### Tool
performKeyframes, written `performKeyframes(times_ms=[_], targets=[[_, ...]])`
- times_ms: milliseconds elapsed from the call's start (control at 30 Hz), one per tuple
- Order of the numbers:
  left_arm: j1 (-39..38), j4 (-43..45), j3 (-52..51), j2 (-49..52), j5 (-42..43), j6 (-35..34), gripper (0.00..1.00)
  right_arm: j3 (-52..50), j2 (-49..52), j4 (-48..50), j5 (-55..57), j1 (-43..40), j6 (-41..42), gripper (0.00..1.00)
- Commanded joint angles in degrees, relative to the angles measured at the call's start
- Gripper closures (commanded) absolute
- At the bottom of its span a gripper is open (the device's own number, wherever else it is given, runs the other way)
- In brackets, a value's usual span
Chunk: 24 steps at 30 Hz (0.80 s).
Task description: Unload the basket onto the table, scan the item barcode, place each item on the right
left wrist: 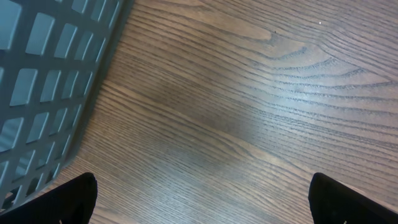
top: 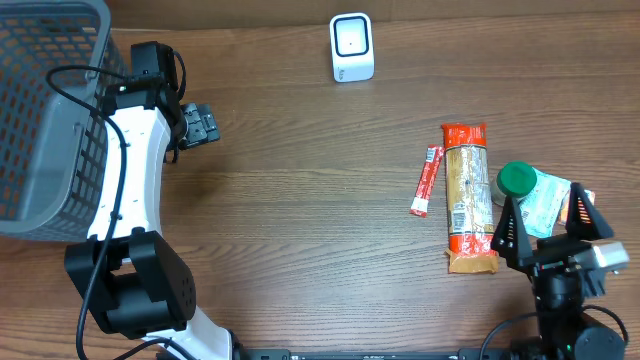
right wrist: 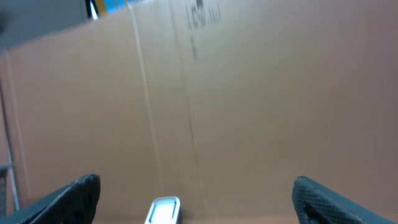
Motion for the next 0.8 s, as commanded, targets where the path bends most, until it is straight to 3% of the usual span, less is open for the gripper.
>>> performKeyframes(times_ms=[0,500,767], targets=[[-0.48,0.0,1.01,-0.46,0.28,0.63,0.0,-2.71,-0.68,-1.16,-0.31,-0.2,-0.35,0.0],[-0.48,0.0,1.01,-0.46,0.28,0.63,0.0,-3.78,-0.68,-22.14,-0.33,-0.2,-0.33,0.0],[-0.42,0.0,1.01,-0.46,0.28,0.63,0.0,-3.78,-0.68,-21.92,-1.31,-0.15,-0.13,0.0]])
